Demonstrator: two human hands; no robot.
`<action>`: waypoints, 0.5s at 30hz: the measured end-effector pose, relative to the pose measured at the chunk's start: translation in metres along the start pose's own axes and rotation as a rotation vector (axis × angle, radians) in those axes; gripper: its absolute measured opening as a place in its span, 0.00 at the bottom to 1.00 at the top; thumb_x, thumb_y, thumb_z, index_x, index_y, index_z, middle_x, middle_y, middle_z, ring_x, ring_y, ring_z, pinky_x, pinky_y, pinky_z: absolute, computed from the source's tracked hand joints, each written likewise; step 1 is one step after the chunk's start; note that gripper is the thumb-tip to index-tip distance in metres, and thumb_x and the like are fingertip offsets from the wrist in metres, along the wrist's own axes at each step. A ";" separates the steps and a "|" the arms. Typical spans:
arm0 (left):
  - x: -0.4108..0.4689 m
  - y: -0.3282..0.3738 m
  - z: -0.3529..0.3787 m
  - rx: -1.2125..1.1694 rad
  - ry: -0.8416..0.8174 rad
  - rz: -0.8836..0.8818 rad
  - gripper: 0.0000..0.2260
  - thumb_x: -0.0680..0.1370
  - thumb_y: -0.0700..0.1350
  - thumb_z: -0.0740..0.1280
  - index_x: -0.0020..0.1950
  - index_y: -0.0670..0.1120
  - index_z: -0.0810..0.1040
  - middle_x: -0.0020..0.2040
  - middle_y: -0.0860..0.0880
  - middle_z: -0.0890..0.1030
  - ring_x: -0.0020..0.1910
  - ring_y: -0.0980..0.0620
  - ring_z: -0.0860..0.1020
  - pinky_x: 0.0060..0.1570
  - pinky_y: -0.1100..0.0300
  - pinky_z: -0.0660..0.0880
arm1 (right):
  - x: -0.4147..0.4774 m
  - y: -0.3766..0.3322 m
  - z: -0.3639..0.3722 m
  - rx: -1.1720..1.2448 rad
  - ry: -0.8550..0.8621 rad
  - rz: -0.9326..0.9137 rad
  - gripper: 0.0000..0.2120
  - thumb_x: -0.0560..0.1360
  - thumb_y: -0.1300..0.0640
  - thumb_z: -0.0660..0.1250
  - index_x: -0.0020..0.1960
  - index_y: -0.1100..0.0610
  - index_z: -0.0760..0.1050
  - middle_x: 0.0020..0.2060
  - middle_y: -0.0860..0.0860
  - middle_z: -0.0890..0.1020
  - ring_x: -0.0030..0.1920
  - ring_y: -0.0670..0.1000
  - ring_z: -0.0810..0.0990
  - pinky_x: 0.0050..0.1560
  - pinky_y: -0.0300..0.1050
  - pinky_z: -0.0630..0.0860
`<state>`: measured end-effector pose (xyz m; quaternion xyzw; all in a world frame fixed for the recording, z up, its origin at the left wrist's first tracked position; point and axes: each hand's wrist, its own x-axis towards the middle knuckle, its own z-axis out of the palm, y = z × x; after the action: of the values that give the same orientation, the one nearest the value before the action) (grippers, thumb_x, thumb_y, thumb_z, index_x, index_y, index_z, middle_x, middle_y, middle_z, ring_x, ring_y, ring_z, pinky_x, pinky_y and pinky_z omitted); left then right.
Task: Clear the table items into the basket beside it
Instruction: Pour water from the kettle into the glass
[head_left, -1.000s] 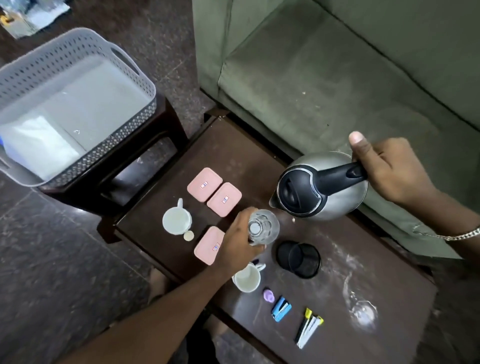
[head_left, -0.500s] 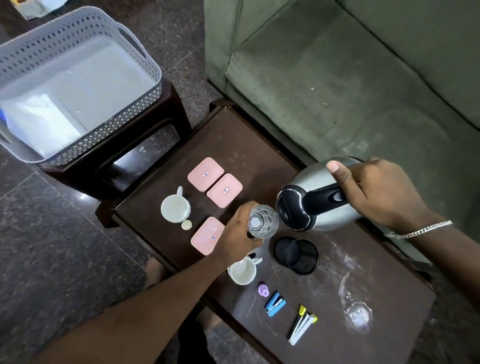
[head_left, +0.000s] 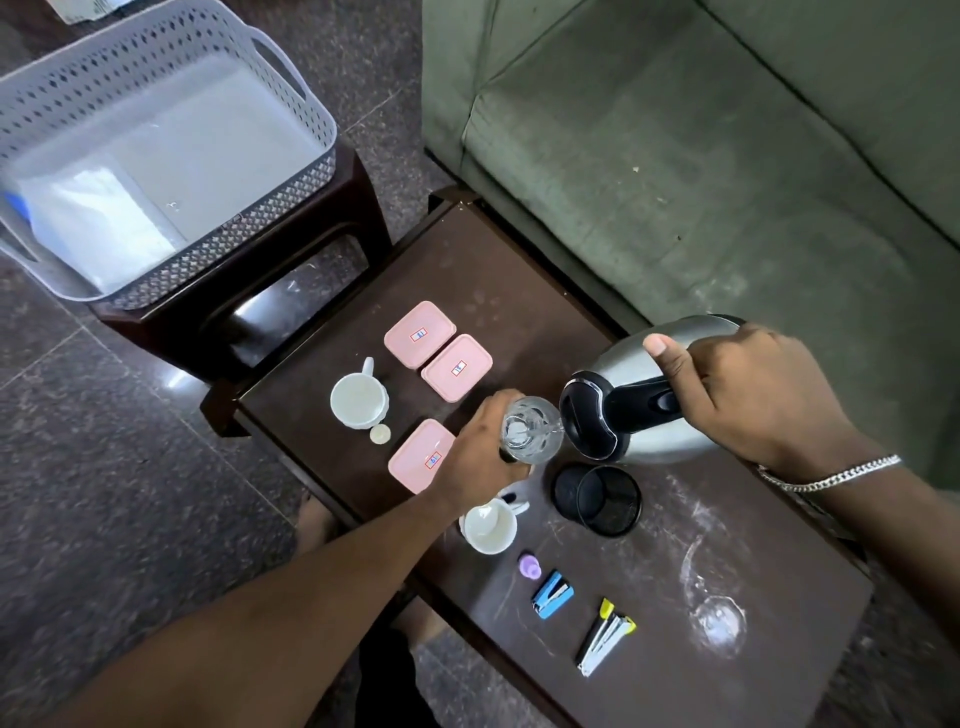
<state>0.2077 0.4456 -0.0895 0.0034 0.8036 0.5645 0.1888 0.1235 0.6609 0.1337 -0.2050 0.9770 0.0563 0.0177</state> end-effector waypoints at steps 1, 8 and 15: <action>0.000 0.000 0.000 -0.001 0.001 0.003 0.40 0.66 0.38 0.81 0.74 0.52 0.66 0.67 0.52 0.74 0.66 0.53 0.75 0.65 0.60 0.75 | -0.001 -0.001 0.000 -0.009 -0.002 0.005 0.39 0.82 0.36 0.44 0.25 0.57 0.74 0.21 0.55 0.72 0.27 0.60 0.75 0.29 0.44 0.64; -0.001 -0.003 0.001 -0.001 0.006 0.010 0.39 0.66 0.40 0.80 0.73 0.54 0.66 0.67 0.55 0.74 0.65 0.56 0.74 0.61 0.77 0.68 | -0.005 -0.001 -0.002 -0.025 -0.006 0.025 0.41 0.82 0.35 0.42 0.27 0.55 0.79 0.22 0.54 0.73 0.30 0.61 0.78 0.30 0.46 0.72; -0.001 -0.002 0.000 0.005 -0.001 0.008 0.40 0.66 0.39 0.81 0.73 0.52 0.67 0.67 0.54 0.74 0.65 0.56 0.74 0.61 0.77 0.67 | -0.008 -0.001 0.000 -0.038 0.039 0.020 0.40 0.83 0.36 0.44 0.24 0.55 0.77 0.21 0.54 0.71 0.28 0.61 0.78 0.29 0.44 0.67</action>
<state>0.2086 0.4447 -0.0911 0.0071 0.8049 0.5632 0.1870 0.1311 0.6629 0.1336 -0.1966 0.9779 0.0710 -0.0059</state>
